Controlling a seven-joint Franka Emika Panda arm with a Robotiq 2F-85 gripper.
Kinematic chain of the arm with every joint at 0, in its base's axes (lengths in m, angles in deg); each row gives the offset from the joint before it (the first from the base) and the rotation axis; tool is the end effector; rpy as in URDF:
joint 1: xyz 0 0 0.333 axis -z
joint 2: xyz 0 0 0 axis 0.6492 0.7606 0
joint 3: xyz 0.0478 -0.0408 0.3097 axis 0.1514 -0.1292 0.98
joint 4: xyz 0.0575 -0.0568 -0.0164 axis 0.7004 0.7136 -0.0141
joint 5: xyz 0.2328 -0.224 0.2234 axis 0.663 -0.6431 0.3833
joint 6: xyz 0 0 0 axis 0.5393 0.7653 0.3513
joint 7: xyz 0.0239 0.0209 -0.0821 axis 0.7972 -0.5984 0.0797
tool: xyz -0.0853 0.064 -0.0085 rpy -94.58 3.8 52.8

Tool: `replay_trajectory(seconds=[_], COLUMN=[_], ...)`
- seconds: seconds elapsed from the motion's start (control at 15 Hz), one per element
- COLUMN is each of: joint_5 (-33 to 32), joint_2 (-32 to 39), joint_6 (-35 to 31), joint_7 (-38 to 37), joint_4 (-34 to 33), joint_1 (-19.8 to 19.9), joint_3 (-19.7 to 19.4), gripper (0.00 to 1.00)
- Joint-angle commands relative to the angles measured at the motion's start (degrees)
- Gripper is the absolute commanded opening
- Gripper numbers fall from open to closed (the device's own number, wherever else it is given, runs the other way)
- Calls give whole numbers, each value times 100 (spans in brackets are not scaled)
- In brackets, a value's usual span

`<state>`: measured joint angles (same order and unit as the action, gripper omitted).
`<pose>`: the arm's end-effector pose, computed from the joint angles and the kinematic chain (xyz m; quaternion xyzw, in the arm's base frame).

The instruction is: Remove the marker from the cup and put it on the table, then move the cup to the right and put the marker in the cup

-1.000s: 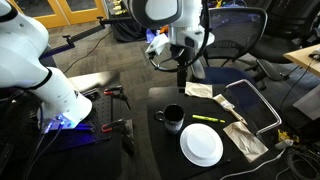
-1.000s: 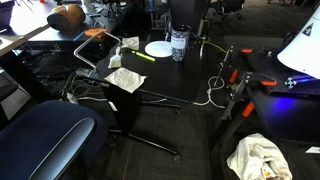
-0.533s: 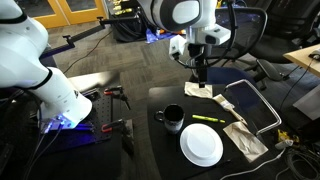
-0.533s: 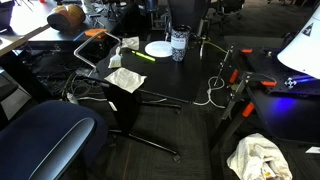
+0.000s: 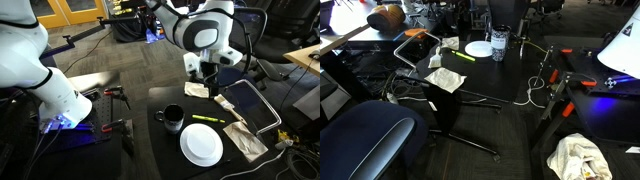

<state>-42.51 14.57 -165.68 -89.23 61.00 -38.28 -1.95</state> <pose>0.5979 -0.0802 0.2224 0.9835 -0.1329 0.0431 0.1146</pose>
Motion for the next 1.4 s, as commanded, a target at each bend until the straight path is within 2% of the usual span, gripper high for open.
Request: replay_trajectory(seconds=[0.0,0.13,0.33,0.73,1.0,1.33], joint_5=[167,167,509,1237,1390,1551], joint_2=[39,41,323,947,1439,1995], joint_6=[-14,-14,159,624,1314,1458], joint_7=[118,118,345,1250,1570,1933], joint_4=[-37,-64,-426,-1223,-1883,-2511], joint_1=[-206,-216,-80,255,352,532], joint_3=[-209,-207,-171,-73,-95,6], gripper=[100,100,100,100,100,100])
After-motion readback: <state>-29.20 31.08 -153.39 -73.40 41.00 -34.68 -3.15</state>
